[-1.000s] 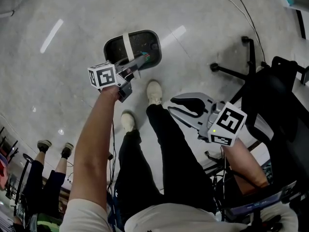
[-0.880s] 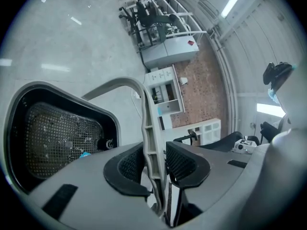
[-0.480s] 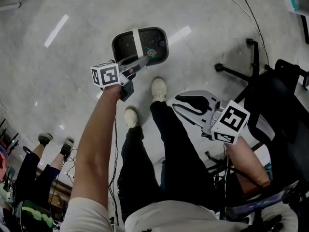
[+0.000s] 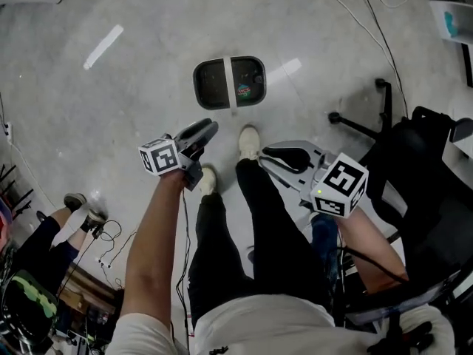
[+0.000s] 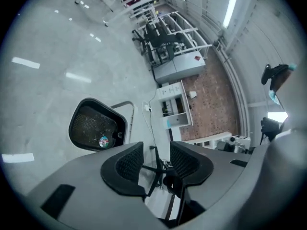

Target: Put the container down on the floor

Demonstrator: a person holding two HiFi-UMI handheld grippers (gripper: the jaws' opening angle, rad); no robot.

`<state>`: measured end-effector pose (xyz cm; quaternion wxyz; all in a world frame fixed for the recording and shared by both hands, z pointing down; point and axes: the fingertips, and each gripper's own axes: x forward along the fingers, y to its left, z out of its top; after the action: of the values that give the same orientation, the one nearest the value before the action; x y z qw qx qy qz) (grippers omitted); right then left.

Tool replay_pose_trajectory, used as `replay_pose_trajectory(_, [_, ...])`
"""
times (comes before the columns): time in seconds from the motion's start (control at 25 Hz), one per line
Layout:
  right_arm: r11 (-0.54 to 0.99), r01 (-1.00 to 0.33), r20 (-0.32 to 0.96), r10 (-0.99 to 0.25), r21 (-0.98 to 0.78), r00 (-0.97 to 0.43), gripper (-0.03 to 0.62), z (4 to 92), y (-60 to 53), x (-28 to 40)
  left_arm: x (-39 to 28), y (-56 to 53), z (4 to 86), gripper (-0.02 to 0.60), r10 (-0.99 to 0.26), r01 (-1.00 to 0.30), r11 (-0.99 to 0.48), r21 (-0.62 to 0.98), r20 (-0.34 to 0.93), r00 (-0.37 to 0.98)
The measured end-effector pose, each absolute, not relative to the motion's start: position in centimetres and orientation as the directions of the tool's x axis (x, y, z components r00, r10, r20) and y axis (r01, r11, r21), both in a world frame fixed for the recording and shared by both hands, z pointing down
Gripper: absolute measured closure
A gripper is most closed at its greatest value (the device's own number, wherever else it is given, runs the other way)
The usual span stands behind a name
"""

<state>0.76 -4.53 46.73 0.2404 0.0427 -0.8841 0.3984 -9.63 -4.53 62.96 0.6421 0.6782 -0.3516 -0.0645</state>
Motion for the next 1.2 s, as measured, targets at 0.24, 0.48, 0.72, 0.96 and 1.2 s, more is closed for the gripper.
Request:
replay_pose_trajectory(0.24, [0.725, -0.265, 0.446, 0.064, -0.636, -0.893, 0.562, 41.8, -5.0, 1.0, -8.5, 0.5, 52.0, 0.534, -0.579, -0.401, 0.004, 0.916, 0.329, 0.746])
replay_pose_trajectory(0.48, [0.728, -0.306, 0.434, -0.013, -0.613, -0.901, 0.566, 37.3, -2.3, 1.2, -5.5, 4.3, 41.6, 0.572, -0.479, -0.417, -0.196, 0.888, 0.284, 0.831])
replay_pose_trajectory(0.72, [0.745, -0.345, 0.405, -0.110, -0.571, -0.908, 0.568, 31.0, 3.4, 0.8, -4.7, 9.9, 32.7, 0.572, -0.377, -0.495, -0.407, 0.768, 0.352, 0.857])
replay_pose_trajectory(0.96, [0.762, -0.359, 0.377, -0.163, -0.539, -0.912, 0.571, 23.8, 9.3, -0.7, -6.8, 15.0, 22.7, 0.572, -0.413, -0.490, -0.502, 0.712, 0.300, 0.860])
replay_pose_trajectory(1.2, [0.801, -0.351, 0.362, -0.181, -0.486, -0.914, 0.572, 18.8, 14.8, -2.9, -7.8, 19.6, 16.8, 0.572, -0.436, -0.470, -0.570, 0.673, 0.237, 0.868])
